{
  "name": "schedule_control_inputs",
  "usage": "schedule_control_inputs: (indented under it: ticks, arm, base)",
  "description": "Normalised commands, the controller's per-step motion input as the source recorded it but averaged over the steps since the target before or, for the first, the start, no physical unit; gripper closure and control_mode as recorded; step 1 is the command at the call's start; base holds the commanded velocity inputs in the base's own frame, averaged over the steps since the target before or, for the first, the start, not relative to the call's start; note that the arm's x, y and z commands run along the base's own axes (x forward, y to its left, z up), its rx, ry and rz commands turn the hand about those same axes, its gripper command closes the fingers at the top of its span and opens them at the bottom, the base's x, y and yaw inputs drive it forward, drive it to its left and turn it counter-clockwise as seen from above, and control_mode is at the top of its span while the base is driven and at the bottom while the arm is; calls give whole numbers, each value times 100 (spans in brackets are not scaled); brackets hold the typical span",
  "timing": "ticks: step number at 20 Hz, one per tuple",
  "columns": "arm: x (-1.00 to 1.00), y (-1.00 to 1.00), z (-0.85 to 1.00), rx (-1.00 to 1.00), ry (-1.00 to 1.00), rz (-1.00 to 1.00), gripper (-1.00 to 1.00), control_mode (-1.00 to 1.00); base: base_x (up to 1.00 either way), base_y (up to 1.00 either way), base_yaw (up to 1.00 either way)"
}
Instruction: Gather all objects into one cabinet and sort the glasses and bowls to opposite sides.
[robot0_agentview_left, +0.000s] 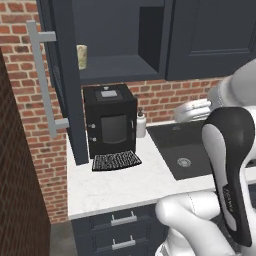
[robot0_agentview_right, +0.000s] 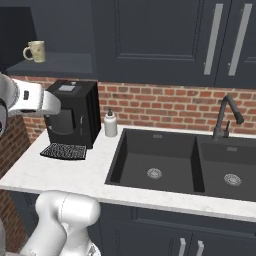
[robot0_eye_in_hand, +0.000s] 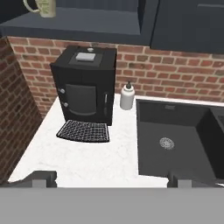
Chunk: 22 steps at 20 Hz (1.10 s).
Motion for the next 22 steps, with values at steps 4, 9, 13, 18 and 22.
schedule_control_inputs:
  ticks: [4, 9, 13, 18, 22]
  arm:
    - [3, 1, 5, 9, -50, 17, -100, -100]
    - [0, 37, 34, 1, -42, 3, -100, -100]
    - [0, 42, 56, 0, -24, 1, -100, -100]
    - [3, 32, 54, 0, -15, 0, -100, -100]
    - [27, 6, 30, 0, 0, 0, -100, -100]
  base:
    - [0, 0, 0]
    - [0, 0, 0]
    - [0, 0, 0]
    - [0, 0, 0]
    - [0, 0, 0]
